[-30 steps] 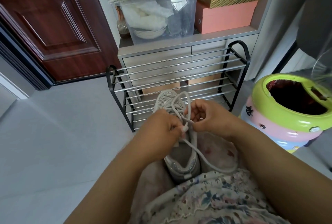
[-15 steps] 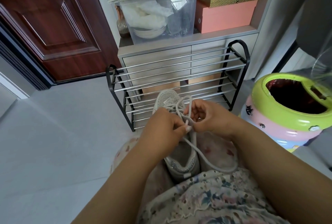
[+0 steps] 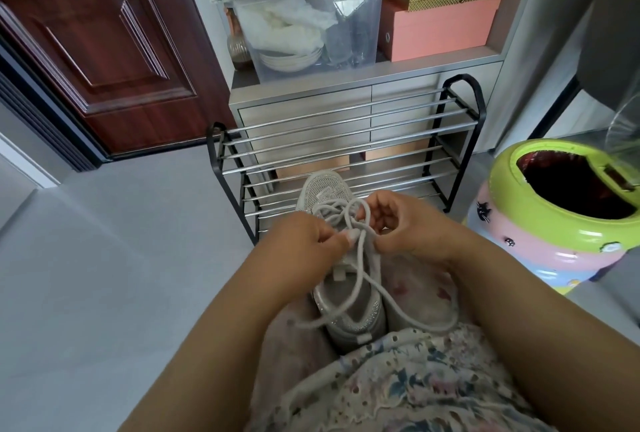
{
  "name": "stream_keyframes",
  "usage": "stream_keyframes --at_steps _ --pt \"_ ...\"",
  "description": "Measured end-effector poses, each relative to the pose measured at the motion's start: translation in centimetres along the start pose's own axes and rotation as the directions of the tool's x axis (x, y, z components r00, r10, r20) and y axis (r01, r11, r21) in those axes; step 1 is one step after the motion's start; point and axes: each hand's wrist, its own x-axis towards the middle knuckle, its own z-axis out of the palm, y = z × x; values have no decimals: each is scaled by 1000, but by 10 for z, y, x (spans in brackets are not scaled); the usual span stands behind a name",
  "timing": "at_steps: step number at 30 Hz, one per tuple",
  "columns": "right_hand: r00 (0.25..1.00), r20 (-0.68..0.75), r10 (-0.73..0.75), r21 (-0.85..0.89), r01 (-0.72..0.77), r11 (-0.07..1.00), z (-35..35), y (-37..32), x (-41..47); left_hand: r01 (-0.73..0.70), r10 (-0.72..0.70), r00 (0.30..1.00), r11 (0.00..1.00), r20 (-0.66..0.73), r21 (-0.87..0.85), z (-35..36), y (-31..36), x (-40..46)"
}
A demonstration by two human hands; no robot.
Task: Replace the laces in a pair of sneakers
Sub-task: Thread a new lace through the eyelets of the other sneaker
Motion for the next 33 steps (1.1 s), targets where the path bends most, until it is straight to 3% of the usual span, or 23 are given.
stream_keyframes --at_steps 5,7,13,17,21,24,28,33 --pt "1000 -3 -8 -14 8 1000 -2 1 -1 -38 44 997 997 -71 74 27 8 11" --pt "1000 -3 0 -11 0 1000 -3 2 0 -23 24 997 1000 -67 19 25 8 11" --pt "1000 -8 16 -40 -16 999 -4 5 4 -76 116 952 986 284 -147 -19 7 -16" --pt "1000 -6 0 -64 -1 998 0 1 3 10 -5 995 999 98 -52 -6 3 -8" --pt "1000 -2 1 -49 -1 999 0 -1 0 4 -4 1000 1000 -20 11 17 9 2" --pt "1000 -7 10 -30 -10 1000 -3 0 -1 -15 16 1000 999 11 -31 15 11 2" --pt "999 -38 27 -36 -28 999 -5 2 0 -50 72 982 991 176 -127 -3 11 -9" --pt "1000 -15 28 -71 -29 997 0 -6 -2 51 -47 977 999 -210 13 -4 -8 -2"
